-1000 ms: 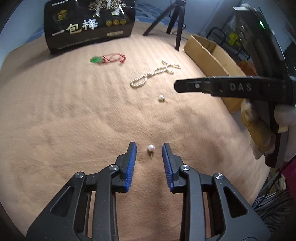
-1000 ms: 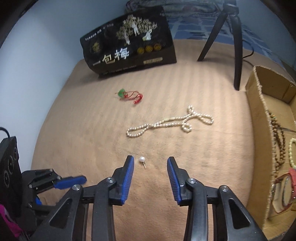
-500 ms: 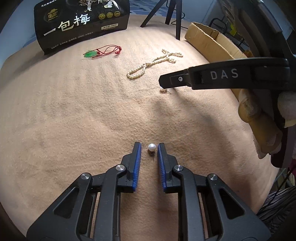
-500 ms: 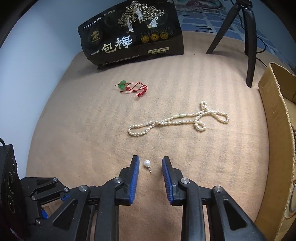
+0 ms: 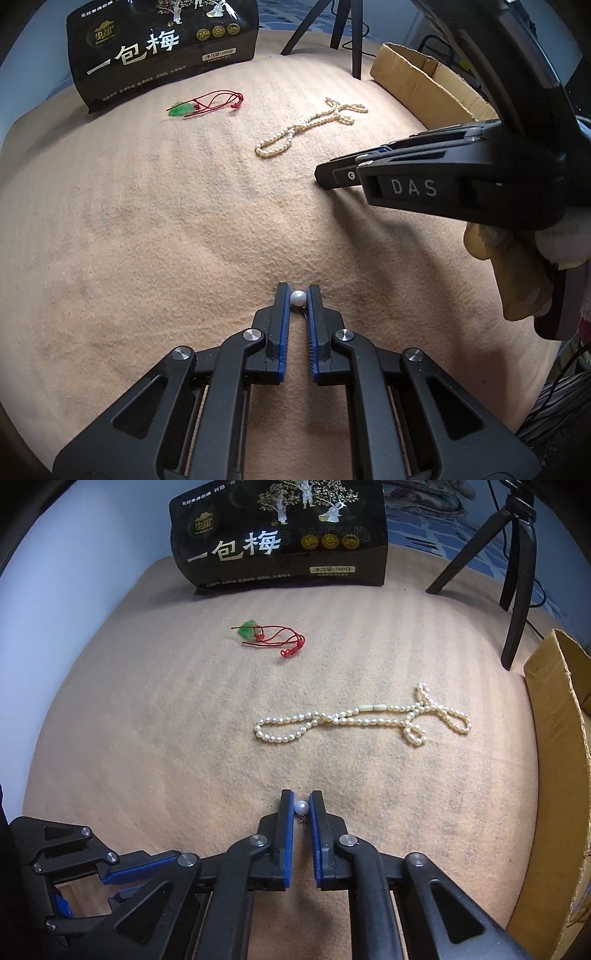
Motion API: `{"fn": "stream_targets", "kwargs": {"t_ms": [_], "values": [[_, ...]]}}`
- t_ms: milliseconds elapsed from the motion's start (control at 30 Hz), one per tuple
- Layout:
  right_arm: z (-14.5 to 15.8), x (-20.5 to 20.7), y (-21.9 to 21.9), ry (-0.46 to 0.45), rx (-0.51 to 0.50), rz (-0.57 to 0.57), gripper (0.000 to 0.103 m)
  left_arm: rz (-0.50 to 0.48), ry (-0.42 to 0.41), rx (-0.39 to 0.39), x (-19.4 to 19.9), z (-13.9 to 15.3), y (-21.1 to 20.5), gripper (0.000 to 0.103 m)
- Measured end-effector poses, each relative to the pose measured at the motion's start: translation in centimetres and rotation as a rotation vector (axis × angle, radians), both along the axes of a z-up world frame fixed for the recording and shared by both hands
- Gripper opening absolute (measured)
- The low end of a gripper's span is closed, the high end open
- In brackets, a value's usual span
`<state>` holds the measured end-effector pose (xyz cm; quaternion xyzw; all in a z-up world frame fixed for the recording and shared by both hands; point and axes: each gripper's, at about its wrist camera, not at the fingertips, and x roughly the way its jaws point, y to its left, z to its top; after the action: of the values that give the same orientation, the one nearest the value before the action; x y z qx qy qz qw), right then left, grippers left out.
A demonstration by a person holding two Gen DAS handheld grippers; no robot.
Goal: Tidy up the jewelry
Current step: 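Close left tool on the small white pearl earring, then lift the pearl earring with left tool and carry it over the box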
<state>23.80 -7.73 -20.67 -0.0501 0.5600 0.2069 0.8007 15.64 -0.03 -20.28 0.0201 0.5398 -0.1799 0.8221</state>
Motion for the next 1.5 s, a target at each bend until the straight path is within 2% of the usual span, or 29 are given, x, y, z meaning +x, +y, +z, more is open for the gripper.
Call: {"fn": "stream_targets", "kwargs": {"t_ms": [233,733,1133,1500], "values": [[1.8,-0.7,-2.5,-0.019,0.032,-0.024,0.006,0.021,-0.019,-0.017,-0.4,1.2,0.7,0.007],[7.2,-2.7,-5.7,-0.145,0.03,-0.052,0.006,0.032,-0.086,-0.065,-0.1,5.0,-0.2,0.007],[10.3,-3.6,-12.2,-0.212,0.052,-0.161,0.006,0.016,-0.16,-0.129,1.4,8.5,-4.0,0.007],[11.7,-4.3,-18.7,-0.249,0.058,-0.268,0.006,-0.028,-0.202,-0.158,2.6,10.1,-9.1,0.007]]}}
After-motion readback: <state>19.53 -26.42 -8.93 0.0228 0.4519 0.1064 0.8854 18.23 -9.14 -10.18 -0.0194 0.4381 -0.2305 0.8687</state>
